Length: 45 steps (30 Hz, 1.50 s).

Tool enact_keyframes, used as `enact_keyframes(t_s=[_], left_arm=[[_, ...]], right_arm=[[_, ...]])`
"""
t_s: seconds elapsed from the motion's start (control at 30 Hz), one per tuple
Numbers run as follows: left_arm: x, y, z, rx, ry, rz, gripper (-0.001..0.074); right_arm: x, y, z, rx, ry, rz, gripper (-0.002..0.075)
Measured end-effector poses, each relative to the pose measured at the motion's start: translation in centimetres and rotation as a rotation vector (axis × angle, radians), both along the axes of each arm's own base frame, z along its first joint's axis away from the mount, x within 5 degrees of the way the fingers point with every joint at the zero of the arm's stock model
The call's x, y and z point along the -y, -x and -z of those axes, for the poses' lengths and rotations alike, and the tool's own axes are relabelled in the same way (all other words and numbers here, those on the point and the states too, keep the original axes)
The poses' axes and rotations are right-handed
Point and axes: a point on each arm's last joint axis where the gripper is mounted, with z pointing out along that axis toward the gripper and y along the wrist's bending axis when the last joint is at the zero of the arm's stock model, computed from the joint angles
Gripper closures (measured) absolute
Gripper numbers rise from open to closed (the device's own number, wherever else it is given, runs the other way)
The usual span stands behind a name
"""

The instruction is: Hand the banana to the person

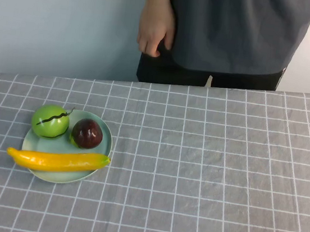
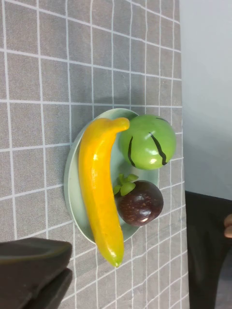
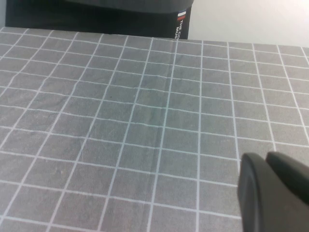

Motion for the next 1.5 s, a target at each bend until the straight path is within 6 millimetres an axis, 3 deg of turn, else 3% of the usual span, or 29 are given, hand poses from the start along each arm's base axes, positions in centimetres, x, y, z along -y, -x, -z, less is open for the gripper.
enact_keyframes(t_s=[1.13,1.5], left_arm=[[0.0,0.0,0.0,0.000,0.011,0.001,0.0739],[0.3,-0.3,-2.2,0.157,0.394,-0.032,0.0739]], right_arm=[[0.0,0.0,0.0,0.000,0.000,0.000,0.0735],[0.0,0.0,0.0,0.000,0.000,0.000,0.0735]])
